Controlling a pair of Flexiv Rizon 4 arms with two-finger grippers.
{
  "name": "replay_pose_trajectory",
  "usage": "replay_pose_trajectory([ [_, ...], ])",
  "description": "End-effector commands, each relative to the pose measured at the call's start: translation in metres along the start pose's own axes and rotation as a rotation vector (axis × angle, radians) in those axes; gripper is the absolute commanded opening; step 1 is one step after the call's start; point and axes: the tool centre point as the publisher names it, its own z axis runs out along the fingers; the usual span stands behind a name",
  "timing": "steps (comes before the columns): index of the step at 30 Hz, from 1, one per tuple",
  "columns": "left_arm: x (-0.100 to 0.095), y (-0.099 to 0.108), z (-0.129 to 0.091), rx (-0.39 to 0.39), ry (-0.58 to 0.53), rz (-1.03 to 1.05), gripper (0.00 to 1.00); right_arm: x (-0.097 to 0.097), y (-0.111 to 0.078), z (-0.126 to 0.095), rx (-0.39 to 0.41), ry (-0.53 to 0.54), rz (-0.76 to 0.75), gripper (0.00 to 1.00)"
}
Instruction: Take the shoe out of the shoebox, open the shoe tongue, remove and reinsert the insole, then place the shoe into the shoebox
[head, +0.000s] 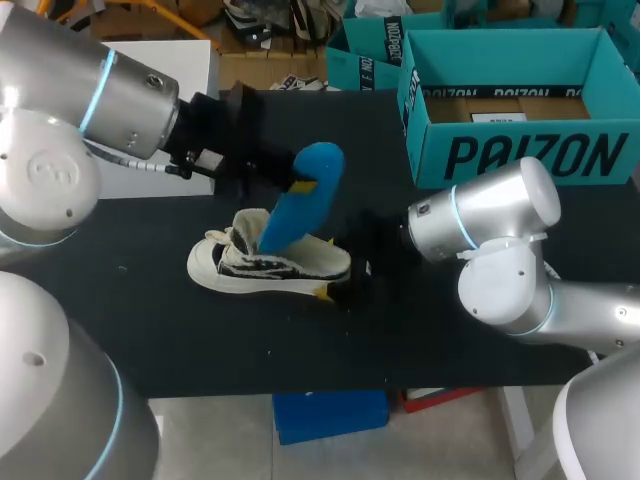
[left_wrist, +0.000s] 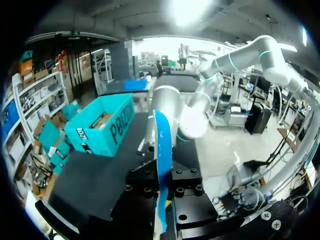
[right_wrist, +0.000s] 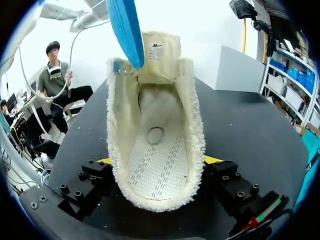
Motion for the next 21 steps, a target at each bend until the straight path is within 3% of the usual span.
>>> replay_pose_trajectory([
  [1,0.008,-0.027,-0.021,0.046,0.001,0.019,0.00,-0.001,-0.001,0.001,-0.001,0.000,0.001,0.00],
  [10,0.012,-0.088,-0.049,0.199,0.037,0.017,0.00,-0.001,-0.001,0.001,-0.001,0.000,0.001,0.00],
  [21,0.012,-0.088,-0.049,0.199,0.037,0.017,0.00,-0.001,-0.001,0.001,-0.001,0.000,0.001,0.00],
])
